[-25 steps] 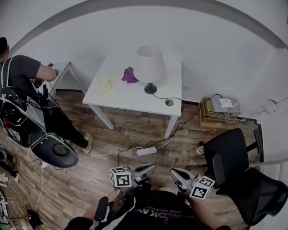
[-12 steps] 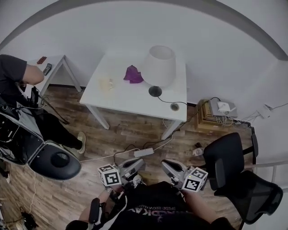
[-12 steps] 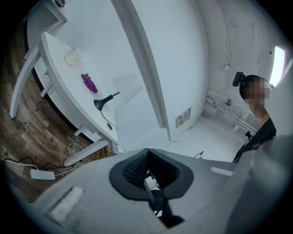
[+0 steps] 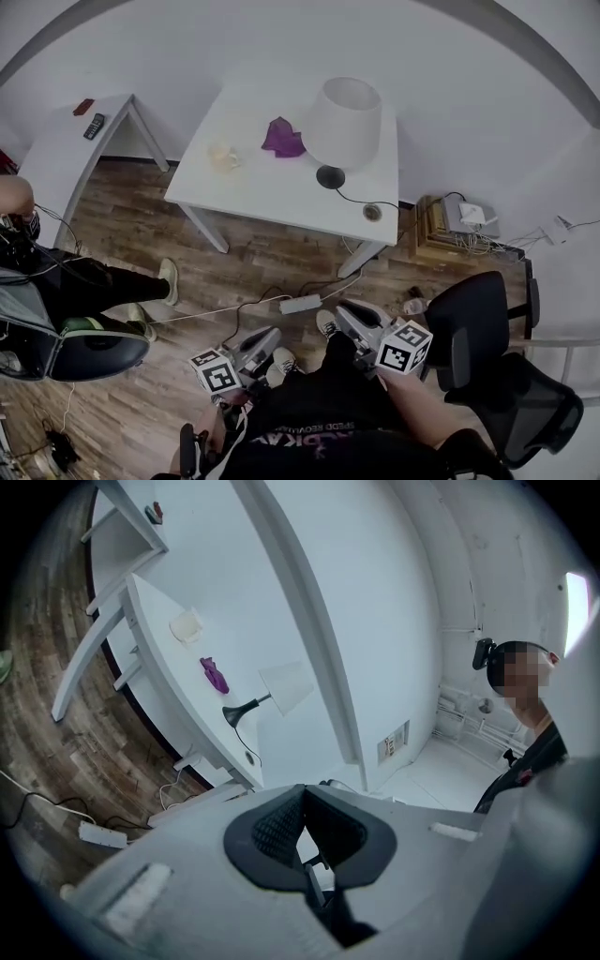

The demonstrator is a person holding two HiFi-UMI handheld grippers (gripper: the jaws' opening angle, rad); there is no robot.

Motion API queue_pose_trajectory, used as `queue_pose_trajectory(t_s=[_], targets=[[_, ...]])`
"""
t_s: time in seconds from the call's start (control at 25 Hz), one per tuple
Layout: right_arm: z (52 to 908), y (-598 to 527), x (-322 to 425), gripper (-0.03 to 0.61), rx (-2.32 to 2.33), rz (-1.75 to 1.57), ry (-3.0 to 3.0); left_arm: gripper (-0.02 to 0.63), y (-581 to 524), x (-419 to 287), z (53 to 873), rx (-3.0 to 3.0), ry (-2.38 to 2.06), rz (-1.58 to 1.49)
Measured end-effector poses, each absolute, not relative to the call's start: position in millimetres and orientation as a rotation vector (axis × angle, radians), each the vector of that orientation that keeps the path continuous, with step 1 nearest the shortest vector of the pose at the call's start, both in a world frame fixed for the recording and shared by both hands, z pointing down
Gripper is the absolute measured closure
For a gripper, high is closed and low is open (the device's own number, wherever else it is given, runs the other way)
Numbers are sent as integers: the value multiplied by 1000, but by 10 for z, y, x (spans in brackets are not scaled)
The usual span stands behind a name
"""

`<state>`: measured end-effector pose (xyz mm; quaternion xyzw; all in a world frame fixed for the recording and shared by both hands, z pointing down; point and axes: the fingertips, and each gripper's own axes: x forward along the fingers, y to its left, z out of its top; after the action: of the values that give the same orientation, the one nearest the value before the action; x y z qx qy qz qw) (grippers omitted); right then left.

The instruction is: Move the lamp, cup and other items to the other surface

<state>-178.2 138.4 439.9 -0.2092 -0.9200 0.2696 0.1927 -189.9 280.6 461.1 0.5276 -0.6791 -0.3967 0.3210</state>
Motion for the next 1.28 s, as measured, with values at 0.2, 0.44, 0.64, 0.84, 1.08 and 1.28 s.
queue_pose_trajectory(t_s=[0.2,0.44,0.64,0.84,1.08,1.28], targets=[[4534,961,-2226,488,-511,580,-2624,615,2975,-2154,4530,1287,-1932,-1096],[4748,305,-3025,465,-405,297,-2684,615,2914,-2348,4494,1171,-2031,-1154],[4999,-146,-3738,447,-295,-15,-2724,615,2841,-2416,4493,1101,-2092,-1146],[5283,-339,-4357,431,-292,-121,-2699,615,2865,-2421,4529,996,-2131,-1154],[5456,-469,-4974,385,-298,-180,-2693,615,2845,-2329,4625,893,-2138,-1132],[5536,-465,-5333,369,-351,-179,-2708,615,2866,-2249,4779,791,-2126,-1151]])
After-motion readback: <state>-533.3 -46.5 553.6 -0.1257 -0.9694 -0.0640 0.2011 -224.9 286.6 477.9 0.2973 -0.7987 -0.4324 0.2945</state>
